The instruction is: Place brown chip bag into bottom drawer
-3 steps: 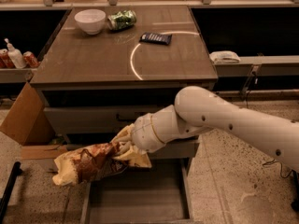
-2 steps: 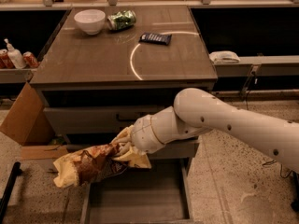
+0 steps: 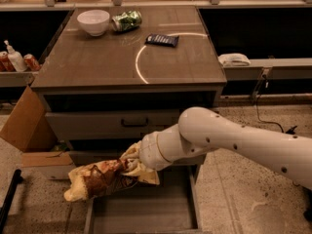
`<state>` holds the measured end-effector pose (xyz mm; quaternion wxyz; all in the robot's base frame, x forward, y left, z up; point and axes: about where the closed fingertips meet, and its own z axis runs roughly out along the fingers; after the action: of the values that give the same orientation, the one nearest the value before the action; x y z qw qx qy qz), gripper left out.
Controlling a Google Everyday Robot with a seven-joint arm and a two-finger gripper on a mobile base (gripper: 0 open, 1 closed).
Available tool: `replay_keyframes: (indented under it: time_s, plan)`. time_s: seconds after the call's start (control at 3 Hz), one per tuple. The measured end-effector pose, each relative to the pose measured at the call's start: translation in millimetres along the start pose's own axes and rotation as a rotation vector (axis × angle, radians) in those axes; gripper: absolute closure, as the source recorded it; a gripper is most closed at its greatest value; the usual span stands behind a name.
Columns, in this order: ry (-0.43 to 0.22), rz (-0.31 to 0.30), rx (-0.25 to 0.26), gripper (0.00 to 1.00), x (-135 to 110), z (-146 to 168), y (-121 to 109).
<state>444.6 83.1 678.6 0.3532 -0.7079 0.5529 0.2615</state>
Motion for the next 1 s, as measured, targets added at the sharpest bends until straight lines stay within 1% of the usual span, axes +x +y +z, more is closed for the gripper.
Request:
replay_keyframes:
  time_s: [0.33, 0.67, 1.0]
  plan:
    - [0.050, 0.016, 0.069, 1.00, 46.0, 21.6, 14.1]
    - [0.047, 0.041, 0.160, 1.00, 96.3, 48.0, 21.1]
    - [0.047, 0.041, 0.160, 1.00, 96.4, 48.1, 21.1]
